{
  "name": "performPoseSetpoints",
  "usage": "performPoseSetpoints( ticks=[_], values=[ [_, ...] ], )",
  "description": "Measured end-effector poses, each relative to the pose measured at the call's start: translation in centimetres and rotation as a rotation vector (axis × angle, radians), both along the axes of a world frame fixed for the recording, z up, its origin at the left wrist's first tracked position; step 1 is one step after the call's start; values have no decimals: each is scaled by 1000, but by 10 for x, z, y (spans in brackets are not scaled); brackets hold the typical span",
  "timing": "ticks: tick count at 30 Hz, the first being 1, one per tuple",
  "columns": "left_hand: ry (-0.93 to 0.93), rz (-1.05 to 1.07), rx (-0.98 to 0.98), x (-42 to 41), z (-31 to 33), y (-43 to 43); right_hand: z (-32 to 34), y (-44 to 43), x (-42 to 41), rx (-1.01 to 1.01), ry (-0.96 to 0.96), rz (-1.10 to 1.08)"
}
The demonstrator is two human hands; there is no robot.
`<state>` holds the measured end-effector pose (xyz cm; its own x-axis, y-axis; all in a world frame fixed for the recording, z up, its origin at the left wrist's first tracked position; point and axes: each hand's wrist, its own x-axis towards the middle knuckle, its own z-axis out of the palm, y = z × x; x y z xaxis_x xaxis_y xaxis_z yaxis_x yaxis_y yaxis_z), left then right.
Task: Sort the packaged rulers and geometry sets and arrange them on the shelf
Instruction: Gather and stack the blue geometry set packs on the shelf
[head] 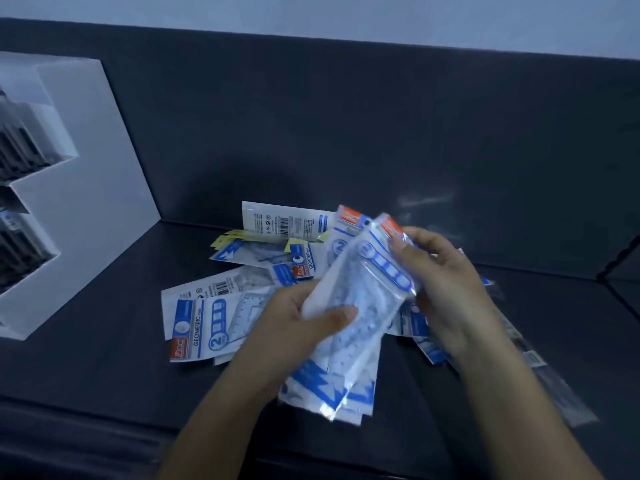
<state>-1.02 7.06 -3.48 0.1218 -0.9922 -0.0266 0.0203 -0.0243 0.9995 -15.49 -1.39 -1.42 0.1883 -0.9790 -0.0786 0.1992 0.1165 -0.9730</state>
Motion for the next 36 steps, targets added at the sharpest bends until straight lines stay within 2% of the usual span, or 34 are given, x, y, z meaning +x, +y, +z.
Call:
performPoseSetpoints(
  ticks=[2,3,5,7,8,11,15,19,21,24,27,30,33,36],
  values=[
    [135,112,-22,2,-2,-3,-4,2,3,9,-71,-70],
    [185,170,-51,2,-3,-4,-7,5,3,-3,-5,-49],
    [234,257,-140,1,-4,-6,-11,16,7,-7,182,154],
    [216,291,-209,-2,-5,-7,-15,28,15,-9,229,387],
    [211,295,-212,-2,-5,-8,-17,29,18,-29,226,429],
    [359,275,-121,6,-7,-9,-16,22,23,-118,273,437],
    [627,151,49,22,-10,-14,-14,2,28,-250,535,578],
    [726,194,104,28,-17,-16,-7,-12,31,-301,696,768],
    [764,219,124,30,-19,-18,-4,-19,34,-280,705,822],
    [865,291,127,33,-17,-19,-8,-25,45,-256,642,693],
    [863,402,171,37,-19,-17,-14,-27,54,-298,662,497],
    [848,418,116,38,-19,-15,-12,-28,60,-291,629,434],
    [981,358,33,38,-13,-11,-10,-29,66,-334,642,458],
    [1133,149,-53,45,-14,-8,-6,-21,72,-468,637,573]
  ],
)
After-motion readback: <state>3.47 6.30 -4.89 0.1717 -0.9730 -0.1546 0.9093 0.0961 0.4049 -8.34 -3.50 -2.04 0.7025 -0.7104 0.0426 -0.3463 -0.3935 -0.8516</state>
